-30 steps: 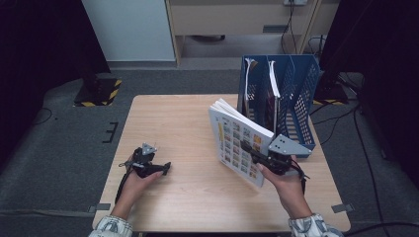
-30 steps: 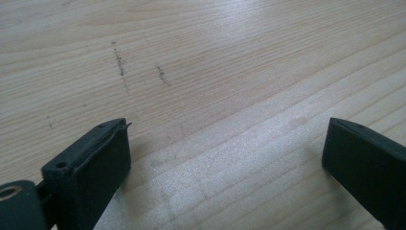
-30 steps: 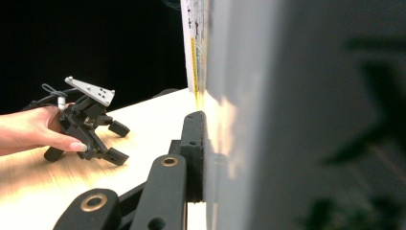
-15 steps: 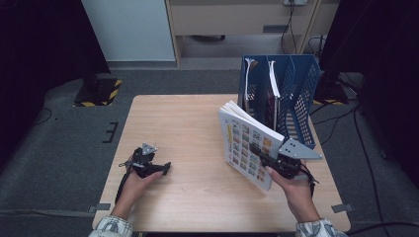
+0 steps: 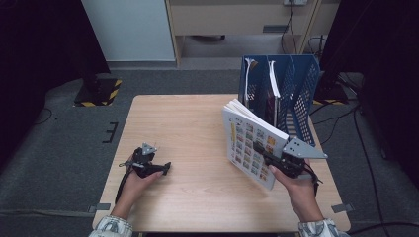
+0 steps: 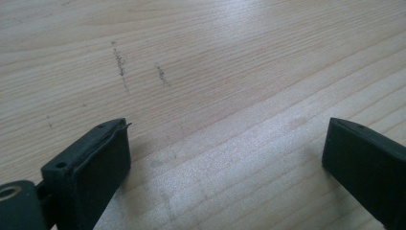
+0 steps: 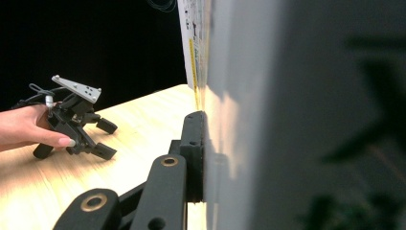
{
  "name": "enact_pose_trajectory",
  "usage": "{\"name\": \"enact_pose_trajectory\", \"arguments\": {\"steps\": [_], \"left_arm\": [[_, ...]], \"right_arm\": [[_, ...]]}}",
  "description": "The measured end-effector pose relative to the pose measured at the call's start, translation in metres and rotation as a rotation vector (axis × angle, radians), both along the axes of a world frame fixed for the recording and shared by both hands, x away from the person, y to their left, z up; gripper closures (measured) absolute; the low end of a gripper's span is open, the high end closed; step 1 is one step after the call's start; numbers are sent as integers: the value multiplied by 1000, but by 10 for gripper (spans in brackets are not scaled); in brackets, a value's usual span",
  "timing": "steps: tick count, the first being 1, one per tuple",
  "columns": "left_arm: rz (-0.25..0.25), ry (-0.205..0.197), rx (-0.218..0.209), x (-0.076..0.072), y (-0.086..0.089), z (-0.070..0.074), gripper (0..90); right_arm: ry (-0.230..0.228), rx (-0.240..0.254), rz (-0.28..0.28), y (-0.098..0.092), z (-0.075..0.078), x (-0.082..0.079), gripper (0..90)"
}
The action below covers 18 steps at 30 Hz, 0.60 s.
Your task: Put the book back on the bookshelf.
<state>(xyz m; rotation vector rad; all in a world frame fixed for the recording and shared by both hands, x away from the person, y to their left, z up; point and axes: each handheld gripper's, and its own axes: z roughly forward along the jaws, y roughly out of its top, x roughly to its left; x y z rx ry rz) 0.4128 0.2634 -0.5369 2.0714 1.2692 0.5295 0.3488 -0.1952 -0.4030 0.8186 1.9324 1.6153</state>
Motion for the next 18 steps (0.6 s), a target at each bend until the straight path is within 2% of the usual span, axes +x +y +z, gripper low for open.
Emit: {"name": "enact_pose_trajectory", "arguments": {"steps": [11,18], "left_arm": [[0,0,0,0,0,0,21],[0,0,0,0,0,0,21]], "right_arm": [[2,-1,-5,-3,0,-1,738],[-1,0,-12,-12,1,-9,738]]}}
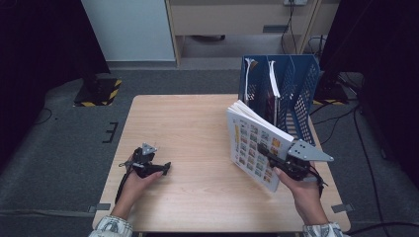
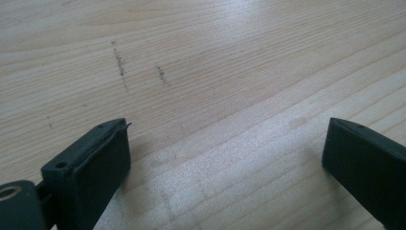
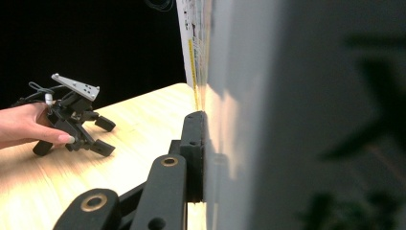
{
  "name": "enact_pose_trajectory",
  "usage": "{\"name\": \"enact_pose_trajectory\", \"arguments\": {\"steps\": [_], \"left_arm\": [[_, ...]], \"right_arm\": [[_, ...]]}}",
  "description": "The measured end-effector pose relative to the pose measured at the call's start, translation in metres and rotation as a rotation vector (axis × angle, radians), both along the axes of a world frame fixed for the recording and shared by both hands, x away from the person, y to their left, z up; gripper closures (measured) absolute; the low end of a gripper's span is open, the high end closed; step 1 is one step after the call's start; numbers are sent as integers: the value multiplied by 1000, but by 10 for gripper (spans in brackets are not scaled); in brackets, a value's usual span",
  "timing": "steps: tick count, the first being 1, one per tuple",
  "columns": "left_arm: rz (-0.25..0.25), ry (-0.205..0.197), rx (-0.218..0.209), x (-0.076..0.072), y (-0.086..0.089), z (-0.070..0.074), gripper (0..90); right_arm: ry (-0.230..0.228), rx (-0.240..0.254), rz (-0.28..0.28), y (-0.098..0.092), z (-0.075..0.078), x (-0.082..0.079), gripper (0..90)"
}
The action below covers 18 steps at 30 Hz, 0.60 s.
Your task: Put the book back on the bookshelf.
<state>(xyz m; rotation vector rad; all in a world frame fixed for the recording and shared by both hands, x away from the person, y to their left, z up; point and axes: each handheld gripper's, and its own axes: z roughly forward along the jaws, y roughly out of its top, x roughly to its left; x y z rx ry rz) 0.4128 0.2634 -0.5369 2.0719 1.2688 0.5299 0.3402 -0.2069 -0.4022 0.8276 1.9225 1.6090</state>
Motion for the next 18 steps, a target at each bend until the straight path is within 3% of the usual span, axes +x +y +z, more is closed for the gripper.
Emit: {"name": "enact_pose_trajectory", "arguments": {"steps": [18], "left_arm": [[1,-1,-1,0,0,0,21]], "right_arm": [[2,13,-62,-29,2,-13,739]]}}
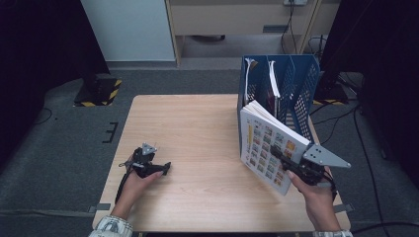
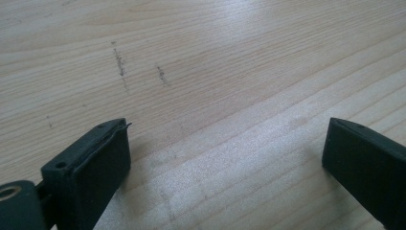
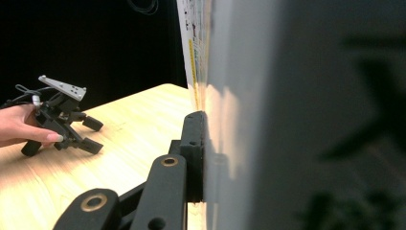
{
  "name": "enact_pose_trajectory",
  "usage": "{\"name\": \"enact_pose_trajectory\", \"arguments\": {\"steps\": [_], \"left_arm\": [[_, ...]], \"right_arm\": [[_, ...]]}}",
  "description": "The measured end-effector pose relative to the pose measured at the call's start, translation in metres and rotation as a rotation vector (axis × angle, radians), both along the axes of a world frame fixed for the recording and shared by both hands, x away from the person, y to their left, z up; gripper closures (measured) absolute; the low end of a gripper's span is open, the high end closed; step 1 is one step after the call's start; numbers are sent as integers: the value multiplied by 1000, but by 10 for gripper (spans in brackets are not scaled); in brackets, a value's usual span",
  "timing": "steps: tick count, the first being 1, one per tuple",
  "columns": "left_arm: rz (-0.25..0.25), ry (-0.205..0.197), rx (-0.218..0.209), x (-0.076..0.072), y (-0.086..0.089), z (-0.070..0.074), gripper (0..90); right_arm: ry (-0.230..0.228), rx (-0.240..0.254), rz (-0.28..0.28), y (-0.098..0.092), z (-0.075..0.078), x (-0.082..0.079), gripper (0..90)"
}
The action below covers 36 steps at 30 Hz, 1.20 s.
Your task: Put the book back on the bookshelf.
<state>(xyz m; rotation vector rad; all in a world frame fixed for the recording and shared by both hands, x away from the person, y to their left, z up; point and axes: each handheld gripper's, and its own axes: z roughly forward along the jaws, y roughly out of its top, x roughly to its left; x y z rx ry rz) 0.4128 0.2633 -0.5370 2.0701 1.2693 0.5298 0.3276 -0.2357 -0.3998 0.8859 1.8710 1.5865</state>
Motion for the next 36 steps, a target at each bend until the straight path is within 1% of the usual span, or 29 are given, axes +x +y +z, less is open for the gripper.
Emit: {"name": "enact_pose_trajectory", "arguments": {"steps": [7,8,17,21,22,23,27,32,33,36], "left_arm": [[0,0,0,0,0,0,21],[0,0,0,0,0,0,21],[0,0,0,0,0,0,20],[0,0,0,0,0,0,20],[0,0,0,0,0,0,21],[0,0,0,0,0,0,20],[0,0,0,0,0,0,20],[0,0,-1,0,0,0,19],[1,0,-1,0,0,0,18],[2,0,-1,0,0,0,18]], "right_arm": [[15,9,-30,-9,3,-2,738],[12,4,-31,-11,4,-2,738],[15,26,-65,-24,7,-8,738],[21,28,-93,-36,9,-14,739],[21,28,-93,-36,9,-14,739],[17,28,-107,-42,9,-16,739],[22,33,-132,-49,10,-17,738],[20,35,-153,-54,13,-18,738],[19,36,-161,-56,17,-19,738],[16,32,-169,-59,21,-20,738]]}}
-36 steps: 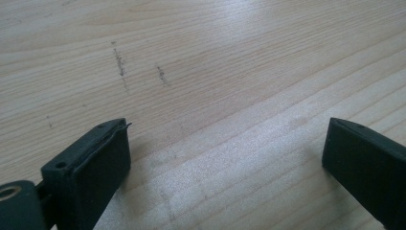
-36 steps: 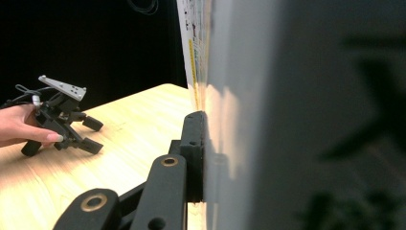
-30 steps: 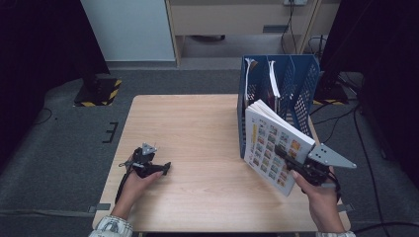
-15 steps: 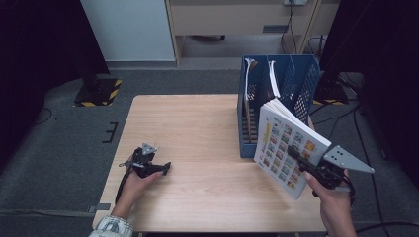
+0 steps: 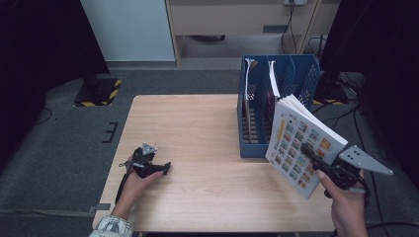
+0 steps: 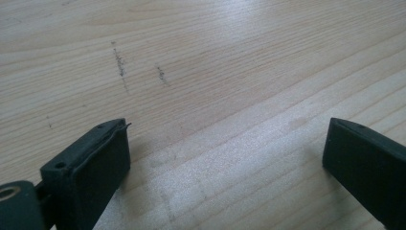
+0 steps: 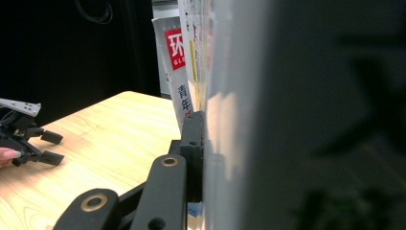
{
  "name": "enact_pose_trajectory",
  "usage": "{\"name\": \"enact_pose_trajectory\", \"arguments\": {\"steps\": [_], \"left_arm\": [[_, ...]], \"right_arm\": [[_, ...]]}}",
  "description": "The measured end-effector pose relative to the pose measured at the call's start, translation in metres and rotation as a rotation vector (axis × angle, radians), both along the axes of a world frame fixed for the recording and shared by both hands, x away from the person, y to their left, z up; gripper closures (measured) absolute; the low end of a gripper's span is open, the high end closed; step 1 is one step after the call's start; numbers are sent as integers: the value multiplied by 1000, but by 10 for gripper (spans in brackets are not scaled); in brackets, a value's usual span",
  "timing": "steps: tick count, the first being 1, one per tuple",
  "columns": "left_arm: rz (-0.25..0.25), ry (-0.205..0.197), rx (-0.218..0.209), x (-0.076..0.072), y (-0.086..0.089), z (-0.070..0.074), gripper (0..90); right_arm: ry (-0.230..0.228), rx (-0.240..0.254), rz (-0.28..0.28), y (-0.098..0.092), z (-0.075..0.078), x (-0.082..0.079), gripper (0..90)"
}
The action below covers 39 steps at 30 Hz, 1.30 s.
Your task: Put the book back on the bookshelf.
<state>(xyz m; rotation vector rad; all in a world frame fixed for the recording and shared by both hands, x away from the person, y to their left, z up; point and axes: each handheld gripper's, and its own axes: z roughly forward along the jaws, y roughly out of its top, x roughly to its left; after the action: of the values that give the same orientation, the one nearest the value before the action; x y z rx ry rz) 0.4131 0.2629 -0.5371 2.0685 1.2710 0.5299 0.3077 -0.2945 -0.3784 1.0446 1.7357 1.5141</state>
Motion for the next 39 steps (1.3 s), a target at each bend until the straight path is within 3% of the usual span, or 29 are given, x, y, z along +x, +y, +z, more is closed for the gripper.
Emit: {"name": "enact_pose_trajectory", "arguments": {"steps": [11,19,29,39], "left_arm": [[0,0,0,0,0,0,16],[1,1,2,0,0,0,14],[1,1,2,0,0,0,14],[1,1,1,0,0,0,14]], "right_arm": [[0,-6,-28,-4,12,1,738],[-20,-13,-56,-7,32,-4,738],[-41,14,-90,-13,49,6,739],[-53,11,-145,-13,59,27,739]]}}
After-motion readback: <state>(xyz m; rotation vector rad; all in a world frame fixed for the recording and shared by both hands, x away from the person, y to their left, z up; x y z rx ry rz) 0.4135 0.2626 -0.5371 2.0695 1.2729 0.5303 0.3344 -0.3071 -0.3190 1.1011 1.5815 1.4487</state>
